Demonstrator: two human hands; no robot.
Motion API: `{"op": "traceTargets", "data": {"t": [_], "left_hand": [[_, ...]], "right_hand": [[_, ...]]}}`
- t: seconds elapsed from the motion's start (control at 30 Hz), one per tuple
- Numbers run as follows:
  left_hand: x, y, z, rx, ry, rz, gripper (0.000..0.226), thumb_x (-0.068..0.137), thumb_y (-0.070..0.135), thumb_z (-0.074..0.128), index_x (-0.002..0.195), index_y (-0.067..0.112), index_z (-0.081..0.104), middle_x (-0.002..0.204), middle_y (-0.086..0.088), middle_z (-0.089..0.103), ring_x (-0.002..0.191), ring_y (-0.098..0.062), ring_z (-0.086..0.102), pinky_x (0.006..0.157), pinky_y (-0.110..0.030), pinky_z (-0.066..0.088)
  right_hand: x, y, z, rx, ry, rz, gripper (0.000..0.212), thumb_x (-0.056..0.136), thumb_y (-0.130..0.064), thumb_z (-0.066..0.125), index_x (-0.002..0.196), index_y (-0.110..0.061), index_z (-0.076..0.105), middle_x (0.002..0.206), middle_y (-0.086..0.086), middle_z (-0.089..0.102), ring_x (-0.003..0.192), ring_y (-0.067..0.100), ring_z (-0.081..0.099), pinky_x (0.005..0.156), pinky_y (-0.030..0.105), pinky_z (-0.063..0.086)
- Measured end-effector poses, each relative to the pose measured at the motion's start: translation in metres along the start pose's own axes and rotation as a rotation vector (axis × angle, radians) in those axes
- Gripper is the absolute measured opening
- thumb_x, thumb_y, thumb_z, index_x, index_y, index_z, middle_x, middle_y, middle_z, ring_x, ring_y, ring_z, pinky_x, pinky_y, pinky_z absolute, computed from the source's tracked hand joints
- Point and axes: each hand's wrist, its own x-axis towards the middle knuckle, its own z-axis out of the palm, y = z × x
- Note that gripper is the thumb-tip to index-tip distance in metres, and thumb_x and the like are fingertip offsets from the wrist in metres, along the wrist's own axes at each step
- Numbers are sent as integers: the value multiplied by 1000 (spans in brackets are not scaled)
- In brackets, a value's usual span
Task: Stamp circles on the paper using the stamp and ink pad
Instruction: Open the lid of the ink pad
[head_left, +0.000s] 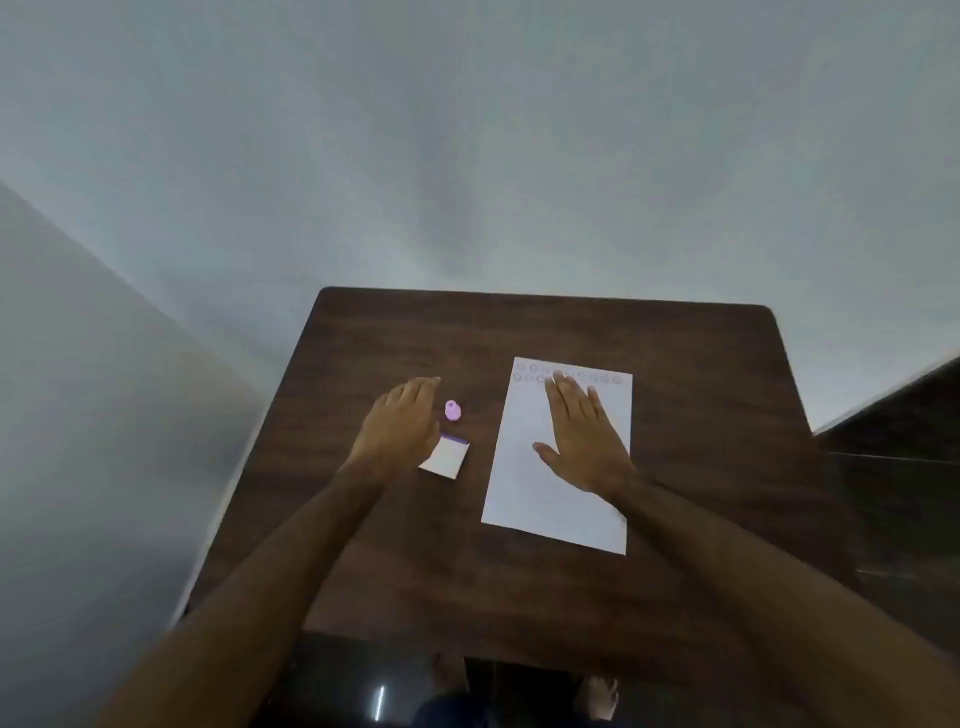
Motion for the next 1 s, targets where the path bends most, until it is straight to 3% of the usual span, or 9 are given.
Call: {"op": "traceTargets", "data": {"t": [0.13, 0.3, 0.4, 0.47, 0.63, 0.73, 0.87, 1.0], "left_hand": [[-16, -7, 29, -65, -72, -63, 60, 87, 21, 58, 144, 15, 41, 147, -6, 48, 129, -29, 50, 104, -43, 42], [-18, -45, 70, -23, -153, -5, 79, 78, 26, 56, 152, 21, 30, 160, -1, 31, 147, -24, 31, 115, -45, 29], [-15, -77, 97, -8, -170, 82, 86, 81, 34, 55, 157, 28, 15, 167, 5, 14, 154, -16, 12, 123, -48, 14], [-16, -94, 112, -8, -123, 147, 81, 88, 42, 50, 158, 32, 11, 167, 8, 12, 154, -11, 9, 124, -46, 10], [-23, -112, 139, -76, 132, 242, 61, 95, 48, 48, 151, 30, 33, 158, 9, 34, 147, -9, 28, 123, -44, 18], [-28, -115, 148, -153, 200, 291, 55, 95, 49, 54, 144, 29, 41, 155, 12, 38, 147, -4, 27, 123, -40, 17], [-33, -115, 152, -164, 257, 353, 47, 90, 51, 62, 130, 30, 49, 137, 19, 50, 132, -1, 43, 114, -36, 30], [-43, -115, 158, -175, 306, 380, 50, 86, 59, 65, 127, 37, 48, 128, 27, 50, 120, 6, 46, 101, -12, 31]], "right_hand": [[5, -12, 31, 71, -106, 2, 83, 95, -55, 49, 158, -16, 11, 168, 4, 10, 155, 26, 13, 123, 40, 2], [27, -41, 63, 187, -110, -90, 67, 90, -55, 58, 146, -23, 40, 153, 1, 45, 136, 23, 47, 110, 34, 38], [38, -58, 88, 220, -28, -240, 66, 84, -57, 61, 141, -27, 42, 144, -2, 52, 126, 18, 54, 98, 23, 36], [44, -66, 101, 203, 38, -301, 71, 81, -61, 61, 141, -28, 41, 141, -3, 53, 124, 16, 54, 96, 22, 35], [46, -71, 122, 232, 171, -442, 65, 82, -62, 61, 136, -26, 56, 131, -7, 56, 118, 12, 49, 93, 20, 33], [44, -68, 128, 277, 209, -489, 60, 82, -54, 65, 134, -24, 61, 130, -8, 59, 119, 11, 47, 95, 18, 31], [40, -66, 124, 281, 200, -594, 53, 82, -46, 71, 130, -22, 64, 124, -8, 63, 118, 13, 52, 99, 28, 41], [32, -61, 121, 277, 170, -663, 50, 82, -41, 75, 128, -23, 66, 120, -8, 65, 114, 5, 51, 97, 9, 34]]}}
